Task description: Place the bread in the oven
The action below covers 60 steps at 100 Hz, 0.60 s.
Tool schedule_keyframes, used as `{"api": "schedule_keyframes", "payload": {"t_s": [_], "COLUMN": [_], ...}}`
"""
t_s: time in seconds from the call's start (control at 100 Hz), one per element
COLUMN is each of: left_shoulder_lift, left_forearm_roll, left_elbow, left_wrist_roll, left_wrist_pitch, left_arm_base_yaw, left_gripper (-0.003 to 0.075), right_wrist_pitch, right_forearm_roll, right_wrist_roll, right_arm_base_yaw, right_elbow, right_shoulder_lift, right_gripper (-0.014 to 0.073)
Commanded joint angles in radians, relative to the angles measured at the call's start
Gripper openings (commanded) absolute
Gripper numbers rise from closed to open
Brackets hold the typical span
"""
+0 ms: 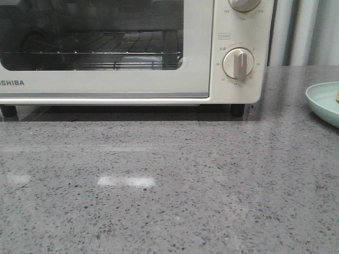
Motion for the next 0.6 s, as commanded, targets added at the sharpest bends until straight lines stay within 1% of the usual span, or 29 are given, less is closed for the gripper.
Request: {"api": "schedule_keyframes", "payload": {"t_s": [0.0, 0.48, 0.59], "left_shoulder_lift": [-0.030, -0.030, -0.030], "left_forearm_roll": [-0.003, -0.003, 0.017], "left_elbow": [0.023, 0.023, 0.023], "left_wrist_roll": [-0.007, -0.007, -0.007], "left_wrist_pitch": [-0.058, -0.058, -0.058], "left_arm_base_yaw": [0.000, 0.000, 0.000], "left_gripper": [-0.0021, -0.0021, -0.0021], "right_wrist_pitch": [-0.035, -0.035, -0.035], "right_forearm_roll": [0.005, 0.005, 0.003], "right_wrist_roll": [-0.002, -0.002, -0.002], "right_arm_base_yaw": [-0.006, -0.006, -0.006], "right_elbow": [0.013, 0.013, 0.013], "right_shoulder_lift": [-0.021, -0.021, -0.021], "right_gripper": [-0.0071, -0.0071, -0.0071]}}
